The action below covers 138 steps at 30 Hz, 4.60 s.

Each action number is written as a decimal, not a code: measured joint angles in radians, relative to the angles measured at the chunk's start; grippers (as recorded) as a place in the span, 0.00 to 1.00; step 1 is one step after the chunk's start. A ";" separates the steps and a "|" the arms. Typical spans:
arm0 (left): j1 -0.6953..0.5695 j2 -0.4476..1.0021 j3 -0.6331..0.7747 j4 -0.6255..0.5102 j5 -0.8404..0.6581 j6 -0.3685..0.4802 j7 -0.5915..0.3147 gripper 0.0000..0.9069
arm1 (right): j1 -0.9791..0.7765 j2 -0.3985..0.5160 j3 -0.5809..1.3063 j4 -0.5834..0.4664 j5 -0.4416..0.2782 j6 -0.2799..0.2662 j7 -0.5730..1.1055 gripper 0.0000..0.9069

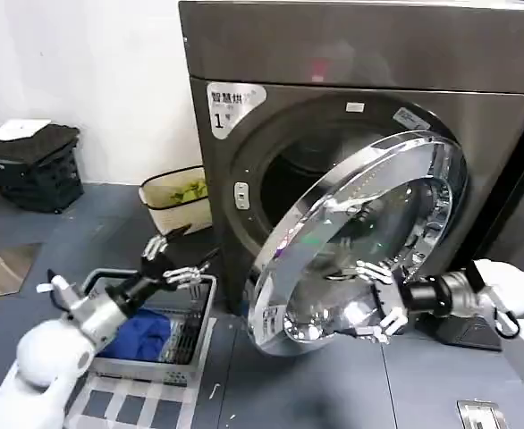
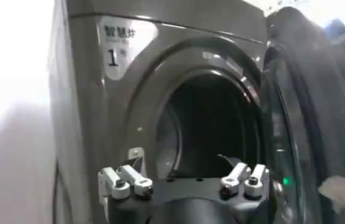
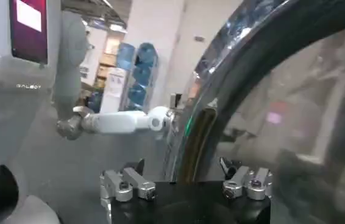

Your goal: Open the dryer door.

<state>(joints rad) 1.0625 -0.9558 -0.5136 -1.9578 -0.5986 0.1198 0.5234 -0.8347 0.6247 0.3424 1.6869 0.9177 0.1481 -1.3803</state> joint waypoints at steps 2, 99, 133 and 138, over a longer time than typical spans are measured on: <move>-0.046 0.005 0.039 0.031 -0.013 -0.002 0.011 1.00 | -0.088 -0.008 0.085 0.025 0.006 0.009 0.000 1.00; -0.614 -0.653 1.029 0.527 0.408 0.077 -0.412 1.00 | -1.024 0.901 2.058 0.041 -0.638 -0.315 1.664 1.00; -0.087 0.249 0.347 -0.282 -0.401 0.618 -0.831 1.00 | -0.965 0.803 1.899 0.031 -0.525 -0.281 1.512 1.00; -0.023 0.350 0.243 -0.258 -0.624 0.617 -0.987 1.00 | -0.958 0.810 1.872 0.050 -0.472 -0.291 1.495 1.00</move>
<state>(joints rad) 1.0394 -0.6056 -0.2710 -2.2160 -1.2223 0.7371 -0.4634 -1.7928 1.4342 2.2139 1.7373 0.4458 -0.1430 0.1149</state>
